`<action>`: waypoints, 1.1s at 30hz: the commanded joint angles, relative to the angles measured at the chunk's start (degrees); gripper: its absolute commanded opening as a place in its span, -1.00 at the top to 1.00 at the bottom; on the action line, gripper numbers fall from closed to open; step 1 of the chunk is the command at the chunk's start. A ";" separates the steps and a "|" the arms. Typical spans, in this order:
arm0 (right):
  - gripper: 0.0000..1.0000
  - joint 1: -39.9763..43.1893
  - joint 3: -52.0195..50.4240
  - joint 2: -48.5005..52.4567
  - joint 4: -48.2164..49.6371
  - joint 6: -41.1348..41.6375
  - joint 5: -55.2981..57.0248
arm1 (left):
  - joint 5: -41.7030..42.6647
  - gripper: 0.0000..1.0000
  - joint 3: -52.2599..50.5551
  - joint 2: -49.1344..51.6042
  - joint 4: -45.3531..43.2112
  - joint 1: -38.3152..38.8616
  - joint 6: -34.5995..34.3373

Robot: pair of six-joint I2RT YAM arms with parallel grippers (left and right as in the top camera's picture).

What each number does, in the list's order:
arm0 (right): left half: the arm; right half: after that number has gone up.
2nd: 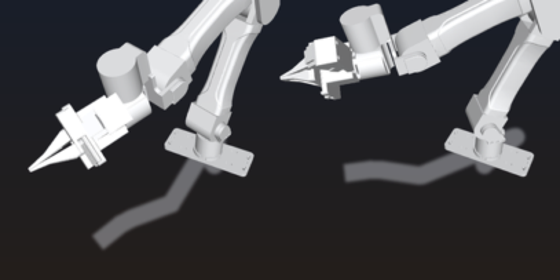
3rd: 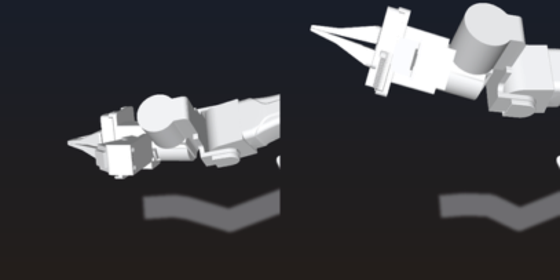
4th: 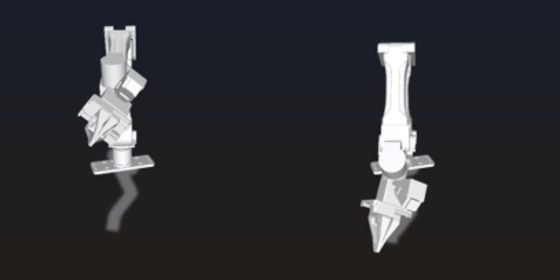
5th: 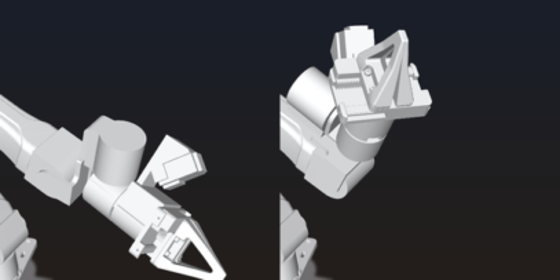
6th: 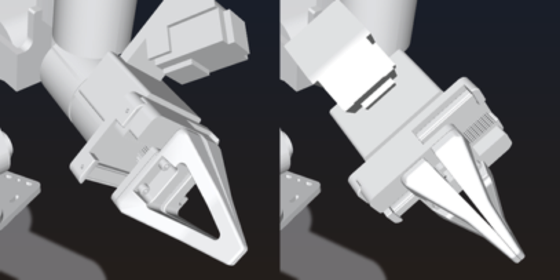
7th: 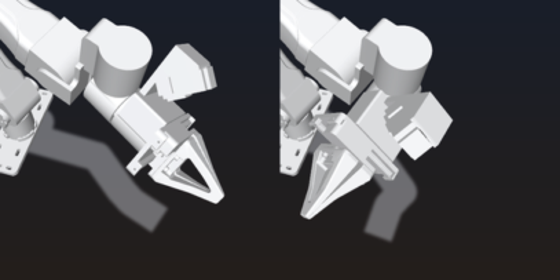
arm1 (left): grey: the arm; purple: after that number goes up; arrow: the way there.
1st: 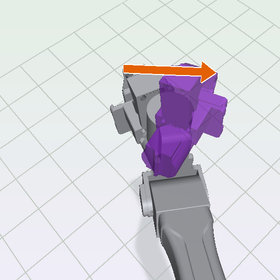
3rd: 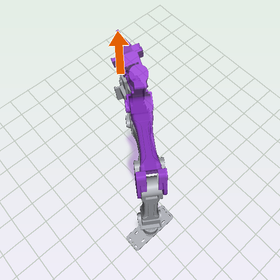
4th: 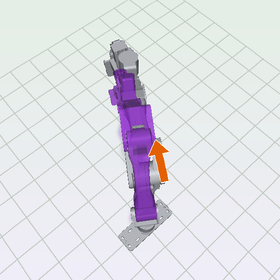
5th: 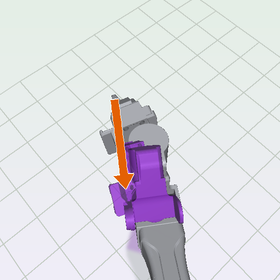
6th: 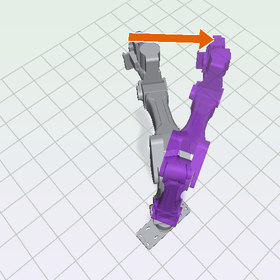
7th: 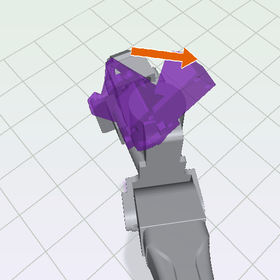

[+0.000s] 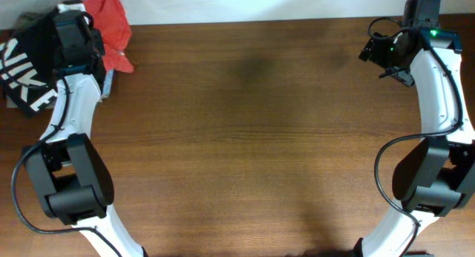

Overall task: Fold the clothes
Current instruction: 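Carry the shirt with the left gripper onto the clothes stack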

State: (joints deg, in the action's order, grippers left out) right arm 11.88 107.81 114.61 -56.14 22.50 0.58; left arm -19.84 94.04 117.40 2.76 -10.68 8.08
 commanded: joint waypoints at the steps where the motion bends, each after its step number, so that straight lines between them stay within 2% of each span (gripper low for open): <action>1: -0.97 0.20 0.85 -0.46 -0.02 0.31 0.11 | -2.14 0.81 3.67 -2.14 -0.44 -1.99 -2.89; 2: -0.97 0.20 0.85 -0.46 -0.02 0.31 0.11 | -2.62 0.81 3.67 -2.27 0.04 -2.73 -3.56; 5: -0.97 0.20 0.85 -0.46 0.00 0.31 0.09 | -3.74 0.83 3.67 -2.25 4.00 -7.08 -13.38; 10: -0.97 0.20 0.85 -0.46 0.00 0.31 0.09 | -3.50 0.81 3.67 -1.81 5.01 -15.04 -13.51; 13: -0.97 0.20 0.85 -0.46 -0.02 0.31 0.11 | 1.95 0.60 3.65 0.76 4.94 -18.80 -13.66; 14: -0.97 0.20 0.85 -0.46 -0.02 0.31 0.11 | 2.99 0.42 3.65 1.90 4.37 -19.63 -13.66; 16: -0.97 0.20 0.85 -0.46 -0.02 0.31 0.11 | 3.15 -0.74 3.65 4.35 3.78 -20.63 -13.64; 17: -0.97 0.20 0.85 -0.46 -0.02 0.31 0.11 | 3.26 -0.93 3.65 4.72 4.04 -20.79 -13.64; 19: -0.98 0.20 0.85 -0.46 -0.02 0.31 0.11 | 4.09 -0.98 3.91 4.37 4.52 -20.72 -13.62; 20: -0.97 0.20 0.85 -0.46 -0.02 0.31 0.11 | 5.18 -0.97 3.96 3.56 4.63 -20.50 -13.62; 21: -0.98 0.20 0.85 -0.46 0.00 0.31 0.11 | 7.52 -0.86 3.96 2.56 4.63 -20.31 -13.64; 22: -0.97 0.20 0.85 -0.46 -0.02 0.31 0.11 | 12.50 -0.51 3.96 1.22 4.13 -19.78 -13.66; 23: -0.97 0.20 0.85 -0.46 0.00 0.31 0.11 | 17.81 0.39 3.96 0.00 2.25 -18.91 -13.68; 24: -0.98 0.20 0.85 -0.46 -0.02 0.31 0.09 | 20.00 0.88 3.96 -0.07 1.11 -18.12 -13.66; 29: -0.97 0.20 0.85 -0.46 -0.02 0.31 0.09 | 20.85 0.92 4.02 6.82 -2.89 -14.91 -10.84; 32: -0.97 0.20 0.85 -0.46 -0.02 0.31 0.11 | 16.24 0.85 7.21 13.11 -4.48 -15.06 -4.28; 33: -0.97 0.20 0.85 -0.46 -0.02 0.31 0.09 | 15.93 0.85 8.20 14.62 -4.46 -15.28 -4.33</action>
State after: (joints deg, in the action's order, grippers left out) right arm 11.88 107.79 114.61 -56.21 22.46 0.58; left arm -1.30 98.50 126.89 -0.93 -25.34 -0.97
